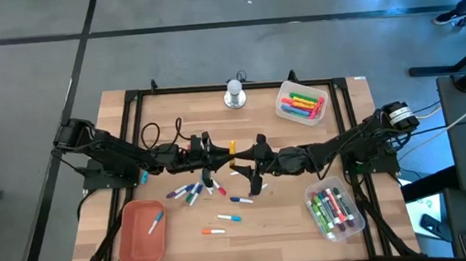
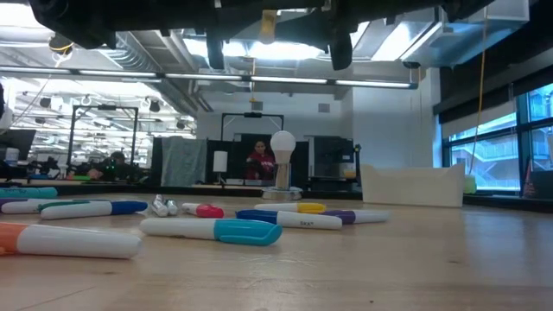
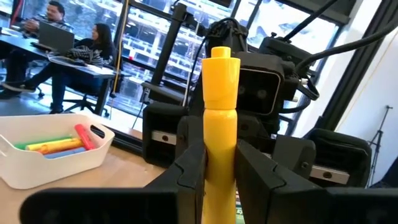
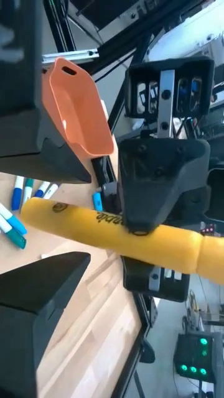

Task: Pick & Place Markers
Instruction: Put the large yellow highlighter pen into the white bin

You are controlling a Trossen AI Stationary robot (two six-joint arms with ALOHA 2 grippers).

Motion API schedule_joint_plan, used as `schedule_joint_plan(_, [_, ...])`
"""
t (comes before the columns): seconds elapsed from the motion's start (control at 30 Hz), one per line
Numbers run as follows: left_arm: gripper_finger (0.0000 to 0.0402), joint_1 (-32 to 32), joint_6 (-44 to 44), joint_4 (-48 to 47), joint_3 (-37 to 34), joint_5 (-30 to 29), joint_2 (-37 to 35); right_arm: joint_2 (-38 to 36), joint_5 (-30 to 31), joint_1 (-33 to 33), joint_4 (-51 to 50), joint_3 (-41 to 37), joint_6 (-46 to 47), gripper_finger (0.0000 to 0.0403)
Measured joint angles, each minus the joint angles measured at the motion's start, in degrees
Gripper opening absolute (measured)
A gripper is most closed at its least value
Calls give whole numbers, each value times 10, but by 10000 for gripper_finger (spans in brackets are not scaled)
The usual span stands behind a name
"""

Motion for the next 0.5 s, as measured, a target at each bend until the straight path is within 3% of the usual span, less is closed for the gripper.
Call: schedule_joint_plan(0.5, [59,-10,35,46,0,8,22,1,-57,-8,21,0,-14,186])
